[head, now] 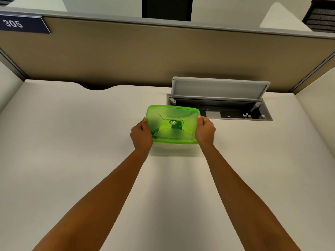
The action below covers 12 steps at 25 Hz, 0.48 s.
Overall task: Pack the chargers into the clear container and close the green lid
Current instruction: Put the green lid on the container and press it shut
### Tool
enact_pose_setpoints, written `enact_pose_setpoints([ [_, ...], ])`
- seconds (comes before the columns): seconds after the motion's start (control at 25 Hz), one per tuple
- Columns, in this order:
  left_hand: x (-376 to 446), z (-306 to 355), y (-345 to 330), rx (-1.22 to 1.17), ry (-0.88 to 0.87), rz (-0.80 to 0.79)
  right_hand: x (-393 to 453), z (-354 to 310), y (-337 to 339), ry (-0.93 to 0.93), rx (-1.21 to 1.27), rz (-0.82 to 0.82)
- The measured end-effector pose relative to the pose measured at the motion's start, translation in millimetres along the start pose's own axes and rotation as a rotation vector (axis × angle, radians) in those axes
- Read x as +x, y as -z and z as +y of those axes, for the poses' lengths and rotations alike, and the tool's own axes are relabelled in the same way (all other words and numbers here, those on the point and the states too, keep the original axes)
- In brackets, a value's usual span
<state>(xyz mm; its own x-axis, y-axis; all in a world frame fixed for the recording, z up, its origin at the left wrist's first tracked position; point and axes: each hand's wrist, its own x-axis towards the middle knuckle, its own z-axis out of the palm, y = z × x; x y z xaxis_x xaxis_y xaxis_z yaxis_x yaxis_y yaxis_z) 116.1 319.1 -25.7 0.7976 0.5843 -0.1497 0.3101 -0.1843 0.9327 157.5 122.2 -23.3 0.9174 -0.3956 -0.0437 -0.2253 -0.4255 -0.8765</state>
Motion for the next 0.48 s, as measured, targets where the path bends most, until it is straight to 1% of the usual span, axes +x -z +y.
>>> enact_pose_setpoints([
  [0.24, 7, 2, -4, 0.103, -0.068, -0.001, 7, -3, -1, -0.001, -0.027, -0.021],
  [0.4, 5, 5, 4, 0.26, -0.159, -0.041, 2, -11, 1, -0.026, -0.132, -0.015],
  [0.48, 1, 5, 12, 0.374, -0.204, -0.092, -10, -15, 6, -0.017, -0.179, 0.034],
])
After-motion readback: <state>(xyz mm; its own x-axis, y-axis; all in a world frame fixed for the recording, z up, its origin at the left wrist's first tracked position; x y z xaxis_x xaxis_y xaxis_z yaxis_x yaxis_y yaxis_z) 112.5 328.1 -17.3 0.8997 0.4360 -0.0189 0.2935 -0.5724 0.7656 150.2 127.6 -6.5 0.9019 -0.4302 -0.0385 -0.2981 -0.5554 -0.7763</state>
